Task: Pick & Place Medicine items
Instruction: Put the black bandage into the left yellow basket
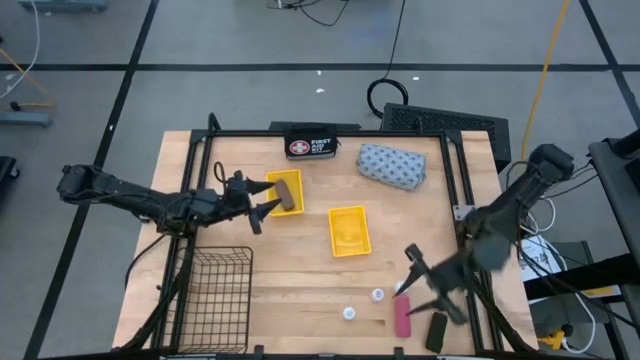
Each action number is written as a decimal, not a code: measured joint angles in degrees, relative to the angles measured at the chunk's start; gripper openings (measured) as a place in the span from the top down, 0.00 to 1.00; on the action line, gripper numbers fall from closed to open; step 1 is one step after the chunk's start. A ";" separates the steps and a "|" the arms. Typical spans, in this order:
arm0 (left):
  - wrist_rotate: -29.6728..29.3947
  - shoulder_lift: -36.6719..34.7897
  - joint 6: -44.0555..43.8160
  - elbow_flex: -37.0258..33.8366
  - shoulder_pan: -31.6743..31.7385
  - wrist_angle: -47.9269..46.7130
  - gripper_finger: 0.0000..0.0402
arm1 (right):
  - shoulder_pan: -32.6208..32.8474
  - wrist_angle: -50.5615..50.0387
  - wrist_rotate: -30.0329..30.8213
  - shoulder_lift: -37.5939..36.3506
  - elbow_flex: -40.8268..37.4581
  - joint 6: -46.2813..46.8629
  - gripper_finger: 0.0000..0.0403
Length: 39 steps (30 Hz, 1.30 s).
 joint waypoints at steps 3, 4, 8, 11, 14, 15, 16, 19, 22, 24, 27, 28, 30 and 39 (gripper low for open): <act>0.29 0.00 0.28 0.00 -0.02 -0.06 0.34 | 5.47 -15.98 11.53 7.11 10.40 7.82 0.44; 0.29 0.00 0.33 0.00 -0.02 -0.07 0.34 | 6.64 -21.41 13.04 9.39 14.06 11.74 0.42; 0.29 0.04 0.48 0.00 -0.02 -0.32 0.34 | 9.37 -39.01 12.31 17.64 26.55 32.42 0.40; 0.29 0.04 0.50 0.00 -0.02 -0.56 0.34 | 9.63 -47.11 7.03 21.50 30.95 47.27 0.42; 0.31 0.04 0.21 0.00 -0.02 -0.56 0.34 | 9.56 -50.89 1.22 23.45 30.96 62.11 0.46; 0.30 0.04 -0.01 0.00 -0.02 -0.56 0.34 | 9.47 -52.02 -0.80 23.92 30.51 67.32 0.47; 0.31 0.04 -0.45 0.00 -0.02 -0.56 0.34 | 9.44 -53.31 -2.92 24.51 29.98 72.49 0.49; 0.29 0.04 -0.86 0.00 -0.01 -0.41 0.34 | 9.44 -56.02 -10.59 25.45 27.07 87.43 0.52; 0.27 0.04 -0.87 0.00 0.00 0.07 0.34 | 9.89 -55.49 -16.54 25.59 22.47 97.98 0.54; 0.27 0.04 -0.85 0.00 0.04 0.27 0.34 | 10.67 -54.17 -19.70 25.57 18.87 103.85 0.55; 0.27 0.05 0.09 0.00 0.04 1.06 0.34 | 12.35 -47.81 -22.71 25.59 12.76 110.83 0.56; 0.27 0.04 0.63 0.00 0.04 1.31 0.34 | 12.98 -43.96 -22.81 25.59 10.53 112.98 0.56; 0.26 0.04 0.97 0.00 0.04 1.27 0.34 | 13.98 -35.21 -22.70 25.59 6.27 116.94 0.56; 0.22 0.04 3.45 0.00 0.04 1.67 0.34 | 14.04 -23.31 -22.72 25.46 -4.10 121.04 0.56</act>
